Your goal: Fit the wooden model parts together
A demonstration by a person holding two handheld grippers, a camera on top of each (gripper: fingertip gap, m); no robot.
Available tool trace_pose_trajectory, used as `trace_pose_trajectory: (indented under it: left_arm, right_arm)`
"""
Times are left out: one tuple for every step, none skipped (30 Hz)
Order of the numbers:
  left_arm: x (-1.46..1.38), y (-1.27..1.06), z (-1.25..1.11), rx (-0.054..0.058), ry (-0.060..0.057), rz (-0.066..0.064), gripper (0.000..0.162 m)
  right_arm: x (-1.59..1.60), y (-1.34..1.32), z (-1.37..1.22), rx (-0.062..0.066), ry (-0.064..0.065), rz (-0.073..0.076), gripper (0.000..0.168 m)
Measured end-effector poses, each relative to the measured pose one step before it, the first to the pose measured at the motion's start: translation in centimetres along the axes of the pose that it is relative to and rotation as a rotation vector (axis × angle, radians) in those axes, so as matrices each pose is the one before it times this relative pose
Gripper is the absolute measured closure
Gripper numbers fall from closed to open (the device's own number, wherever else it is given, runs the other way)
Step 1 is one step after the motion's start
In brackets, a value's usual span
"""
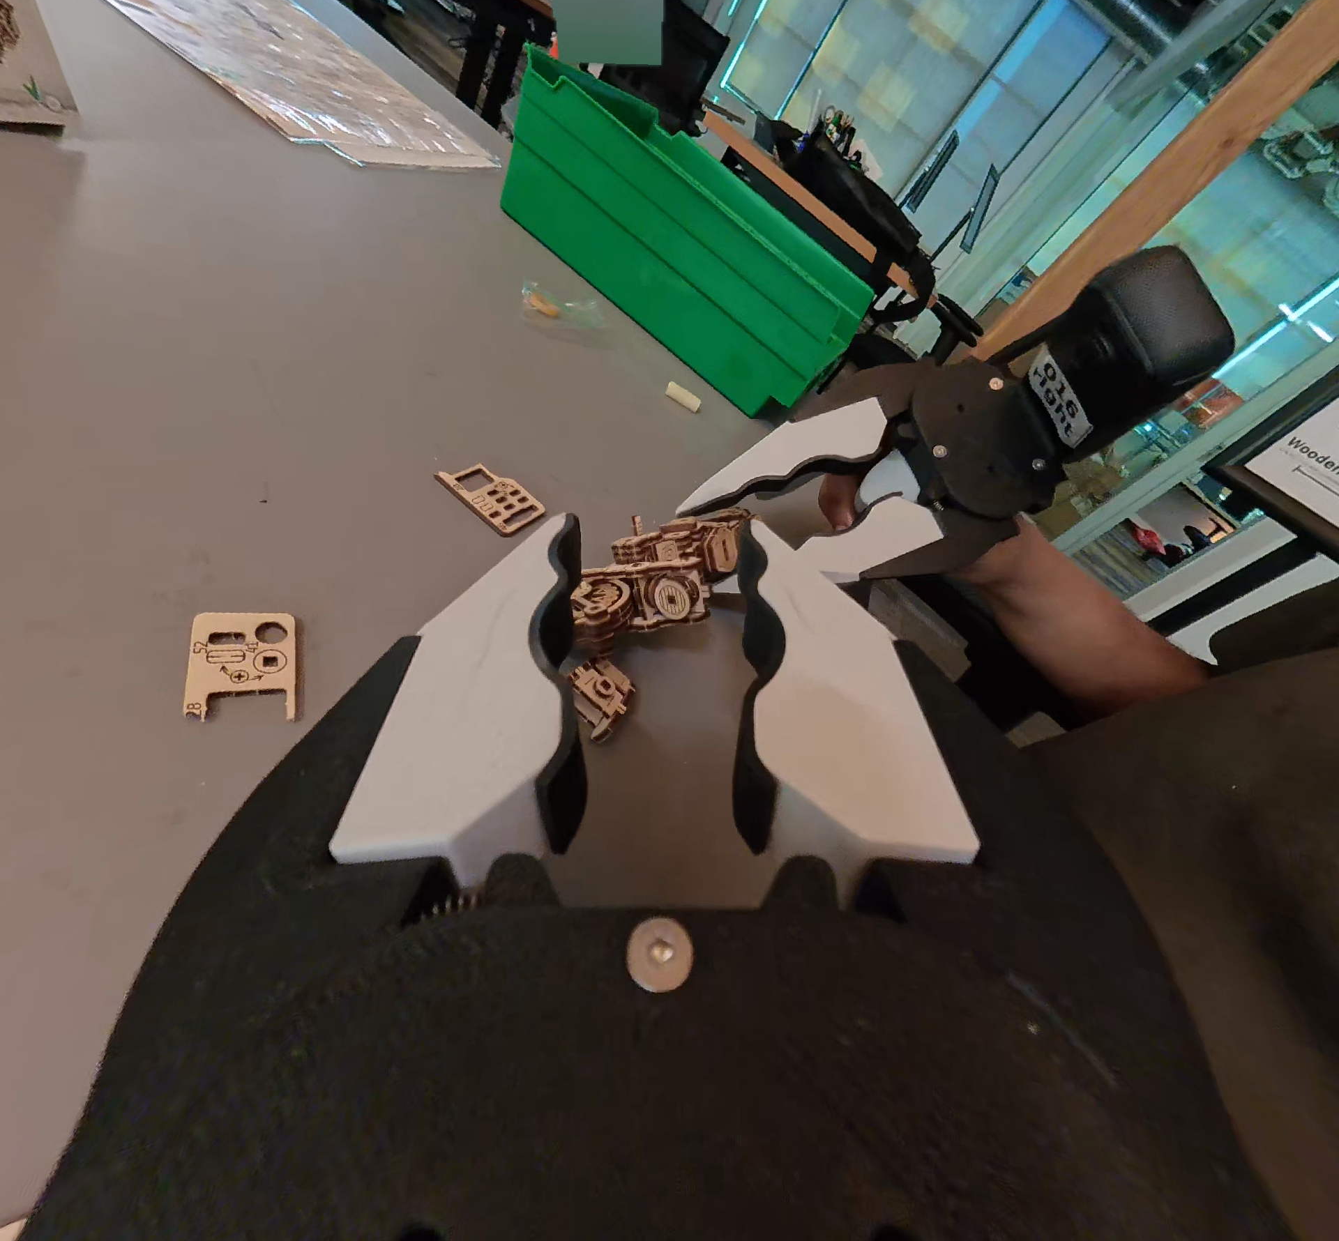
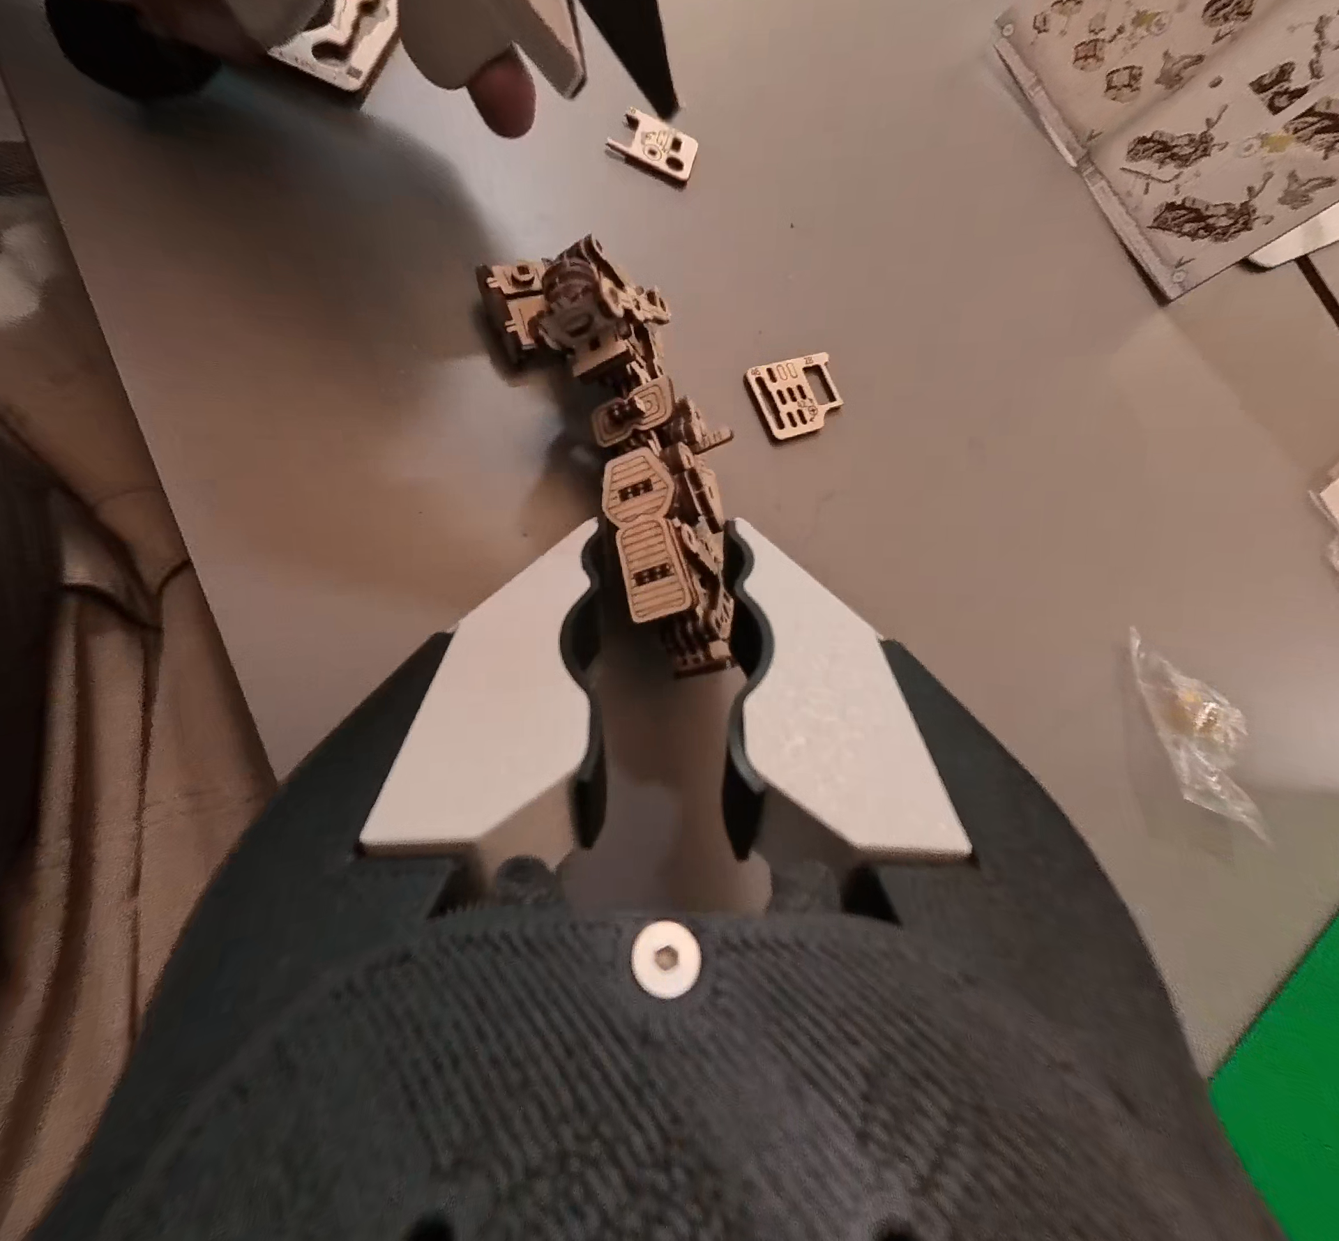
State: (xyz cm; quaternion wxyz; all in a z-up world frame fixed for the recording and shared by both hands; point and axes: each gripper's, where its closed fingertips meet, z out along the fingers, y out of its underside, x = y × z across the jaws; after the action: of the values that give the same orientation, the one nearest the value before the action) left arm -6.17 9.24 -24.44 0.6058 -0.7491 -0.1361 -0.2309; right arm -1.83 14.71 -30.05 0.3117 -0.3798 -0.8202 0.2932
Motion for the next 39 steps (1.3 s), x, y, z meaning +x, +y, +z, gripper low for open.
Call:
trace_pose_trajectory:
  left_arm:
    - [-0.007, -0.088, -0.040, 0.0052, 0.0005, 0.0006, 0.121]
    - [-0.006, -0.097, -0.033, 0.0050, 0.0001, 0.0002, 0.121]
    - [-0.018, -0.089, -0.040, 0.0052, -0.0004, 0.0003, 0.121]
    - [-0.013, -0.069, -0.023, 0.0044, -0.0003, 0.0002, 0.121]
    - [-0.010, -0.047, -0.029, 0.0023, 0.0004, -0.0003, 0.122]
    - [0.010, -0.020, -0.003, 0.0012, 0.0010, -0.0005, 0.122]
    - [0.014, 0.006, 0.011, 0.0000, 0.0013, -0.0003, 0.121]
    - [0.006, 0.026, 0.010, -0.0015, 0.0009, -0.0001, 0.122]
    - [0.016, 0.053, 0.028, -0.0024, 0.0010, 0.0001, 0.122]
    - [0.015, 0.040, 0.029, -0.0021, 0.0006, 0.0003, 0.122]
    - [0.022, 0.031, 0.023, -0.0016, 0.0003, 0.0008, 0.122]
    - [0.000, 0.040, 0.011, -0.0019, -0.0002, 0.0011, 0.122]
    - [0.000, 0.030, 0.020, -0.0019, -0.0006, 0.0010, 0.122]
    - [-0.002, 0.018, 0.004, -0.0011, -0.0003, 0.0008, 0.122]
    - [-0.005, 0.015, 0.007, -0.0006, 0.0001, 0.0001, 0.122]
    - [0.010, 0.000, 0.008, -0.0002, 0.0004, -0.0008, 0.122]
    - [-0.012, 0.010, -0.002, -0.0002, 0.0005, -0.0011, 0.122]
    - [-0.001, 0.008, 0.006, -0.0005, 0.0004, -0.0011, 0.122]
    - [-0.014, 0.018, 0.003, -0.0009, 0.0005, -0.0011, 0.122]
    - [0.009, 0.017, 0.015, -0.0009, 0.0007, -0.0008, 0.122]
    - [0.003, 0.012, 0.008, -0.0004, 0.0003, -0.0005, 0.122]
    - [0.001, 0.005, -0.003, -0.0004, 0.0001, 0.0000, 0.122]
    - [0.001, 0.021, 0.008, -0.0007, 0.0000, 0.0002, 0.122]
    - [0.002, 0.009, 0.004, -0.0008, 0.0001, -0.0001, 0.122]
    - [-0.010, 0.008, 0.006, -0.0005, 0.0000, -0.0006, 0.122]
    - [-0.010, 0.008, -0.003, -0.0003, -0.0001, -0.0007, 0.122]
    - [-0.009, 0.001, 0.001, 0.0002, 0.0001, -0.0004, 0.122]
    - [-0.003, -0.003, 0.001, 0.0002, -0.0003, -0.0002, 0.122]
    - [-0.011, 0.005, -0.001, -0.0001, 0.0000, -0.0003, 0.122]
    - [-0.007, 0.010, -0.004, -0.0005, 0.0002, -0.0006, 0.122]
    - [-0.016, 0.003, 0.004, -0.0005, 0.0001, -0.0008, 0.122]
    - [0.011, 0.002, -0.001, -0.0001, 0.0004, -0.0007, 0.122]
    - [-0.004, 0.007, -0.002, -0.0003, 0.0005, -0.0005, 0.122]
    - [-0.019, 0.022, 0.005, -0.0008, -0.0003, -0.0006, 0.122]
    - [-0.015, 0.008, 0.002, -0.0008, 0.0001, -0.0010, 0.122]
    - [-0.009, 0.001, 0.005, -0.0003, 0.0003, -0.0014, 0.122]
    - [-0.009, -0.003, -0.010, 0.0003, 0.0003, -0.0012, 0.122]
    - [-0.017, -0.003, -0.002, 0.0001, -0.0001, -0.0008, 0.122]
    - [-0.021, -0.004, -0.001, 0.0002, -0.0001, -0.0004, 0.122]
  right_arm:
    - [0.034, -0.042, -0.097, 0.0040, -0.0083, 0.0194, 0.139]
    - [0.105, -0.055, -0.126, 0.0058, -0.0062, 0.0240, 0.140]
    - [0.144, -0.071, -0.151, 0.0081, -0.0061, 0.0268, 0.140]
    - [0.141, -0.101, -0.168, 0.0107, -0.0071, 0.0289, 0.140]
    - [0.164, -0.093, -0.172, 0.0111, -0.0074, 0.0326, 0.139]
    - [0.166, -0.073, -0.171, 0.0101, -0.0089, 0.0366, 0.139]
    - [0.140, -0.041, -0.137, 0.0097, -0.0124, 0.0405, 0.139]
    - [0.114, 0.001, -0.112, 0.0081, -0.0165, 0.0454, 0.139]
    - [0.119, 0.059, -0.082, 0.0058, -0.0188, 0.0488, 0.139]
    - [0.140, 0.129, -0.055, 0.0029, -0.0185, 0.0507, 0.140]
    - [0.157, 0.170, -0.044, 0.0018, -0.0184, 0.0494, 0.140]
    - [0.146, 0.136, -0.036, 0.0031, -0.0179, 0.0471, 0.140]
    - [0.146, 0.057, -0.054, 0.0078, -0.0171, 0.0456, 0.140]
    - [0.118, -0.011, -0.072, 0.0113, -0.0183, 0.0443, 0.140]
    - [0.103, -0.072, -0.107, 0.0139, -0.0175, 0.0412, 0.140]
    - [0.131, -0.088, -0.123, 0.0144, -0.0146, 0.0378, 0.140]
    - [0.132, -0.092, -0.128, 0.0132, -0.0119, 0.0310, 0.140]
    - [0.147, -0.070, -0.112, 0.0105, -0.0074, 0.0213, 0.140]
    - [0.152, 0.002, -0.070, 0.0055, -0.0023, 0.0126, 0.140]
    - [0.132, 0.035, -0.023, 0.0007, 0.0013, 0.0056, 0.140]
    - [0.127, 0.086, 0.006, -0.0030, 0.0050, 0.0000, 0.140]
    - [0.103, 0.129, 0.053, -0.0066, 0.0063, -0.0017, 0.140]
    - [0.086, 0.133, 0.075, -0.0076, 0.0062, -0.0024, 0.140]
    - [0.077, 0.103, 0.076, -0.0059, 0.0079, -0.0055, 0.139]
    - [0.033, 0.006, 0.034, -0.0003, 0.0050, -0.0065, 0.140]
    - [0.026, -0.026, -0.007, 0.0013, 0.0041, -0.0018, 0.140]
    - [0.028, -0.037, -0.026, 0.0014, 0.0024, -0.0020, 0.139]
    - [0.044, -0.025, -0.022, 0.0024, 0.0032, -0.0026, 0.139]
    - [0.057, -0.032, -0.029, 0.0023, 0.0026, -0.0014, 0.139]
    - [0.025, -0.003, -0.017, 0.0010, 0.0008, -0.0004, 0.139]
    - [0.005, -0.010, -0.013, 0.0005, -0.0004, -0.0011, 0.139]
    - [-0.027, -0.001, -0.007, 0.0005, -0.0011, -0.0024, 0.138]
    - [-0.078, -0.010, 0.002, 0.0003, -0.0038, -0.0029, 0.137]
    - [-0.090, -0.005, 0.009, -0.0004, -0.0040, -0.0025, 0.137]
    - [-0.027, 0.003, 0.019, -0.0009, 0.0004, -0.0017, 0.136]
    - [0.016, 0.035, 0.016, -0.0025, 0.0029, -0.0035, 0.136]
    - [0.076, 0.068, 0.026, -0.0042, 0.0067, -0.0046, 0.136]
    - [0.113, 0.075, 0.021, -0.0053, 0.0083, -0.0050, 0.136]
    - [0.075, 0.075, 0.035, -0.0047, 0.0062, -0.0045, 0.135]
